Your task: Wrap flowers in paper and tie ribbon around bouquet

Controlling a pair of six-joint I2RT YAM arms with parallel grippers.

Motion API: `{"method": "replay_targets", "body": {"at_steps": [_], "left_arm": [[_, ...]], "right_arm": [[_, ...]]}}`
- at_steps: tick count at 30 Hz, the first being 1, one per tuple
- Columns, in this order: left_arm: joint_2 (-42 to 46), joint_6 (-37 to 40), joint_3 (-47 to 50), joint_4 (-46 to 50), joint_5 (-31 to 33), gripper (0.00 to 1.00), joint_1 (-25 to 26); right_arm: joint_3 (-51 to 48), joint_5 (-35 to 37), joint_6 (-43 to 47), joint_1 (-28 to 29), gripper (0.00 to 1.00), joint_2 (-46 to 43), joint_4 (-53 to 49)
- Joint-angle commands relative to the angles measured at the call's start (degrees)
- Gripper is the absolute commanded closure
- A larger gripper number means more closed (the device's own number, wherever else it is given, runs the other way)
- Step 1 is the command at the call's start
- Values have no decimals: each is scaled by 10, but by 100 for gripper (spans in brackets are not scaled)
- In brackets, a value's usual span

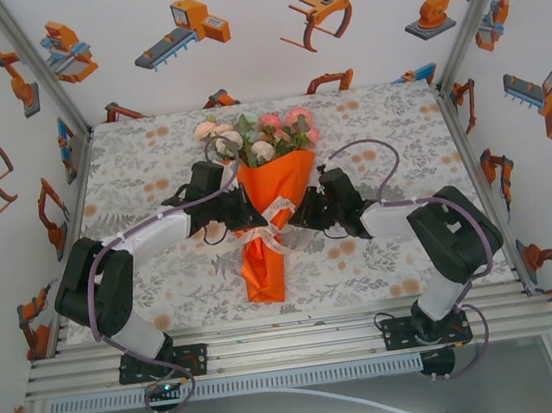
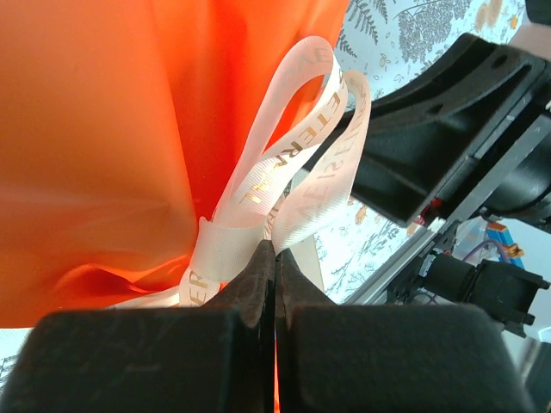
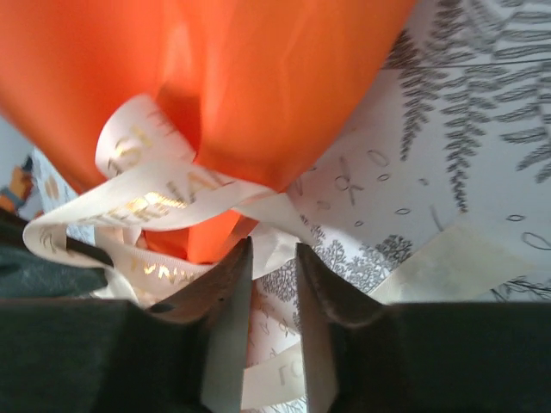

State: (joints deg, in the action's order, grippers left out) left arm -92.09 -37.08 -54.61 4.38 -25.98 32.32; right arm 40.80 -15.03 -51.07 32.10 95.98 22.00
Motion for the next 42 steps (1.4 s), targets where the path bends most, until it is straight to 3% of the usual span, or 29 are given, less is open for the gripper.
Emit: {"method": "replay_targets", "body": {"at_steps": [1,4,8,13,16,18,21,29,34,37,42], "left_arm": [[14,13,-8,9,-3,100,0],[17,16,-8,11,2,100,0],[19,23,-9,11,-5,100,0],[20,45,-15,5,-31,99,3],[25,53,-20,7,-29,99,9],[24,53,-25,11,-23,99,11],[20,53,-30,18,-18,98,11],[19,45,-31,13,-2,98,12],[22,44,-30,18,12,98,10],[28,42,-26,20,23,98,8],[36,39,-19,14,31,96,5]], "right_arm": [[15,27,-2,-5,85,3,9],[6,38,8,-6,96,-15,1],[-3,77,45,-6,97,-52,-35],[13,53,114,-5,59,-62,-58],[3,31,125,-5,49,-55,-15],[10,-1,125,-5,49,-39,6],[24,-40,105,-4,52,-9,21],[-8,-42,71,-3,60,21,52],[-22,-29,76,-4,86,15,55],[-27,-33,85,-4,96,0,53],[-26,-64,105,-4,100,-34,36]]}}
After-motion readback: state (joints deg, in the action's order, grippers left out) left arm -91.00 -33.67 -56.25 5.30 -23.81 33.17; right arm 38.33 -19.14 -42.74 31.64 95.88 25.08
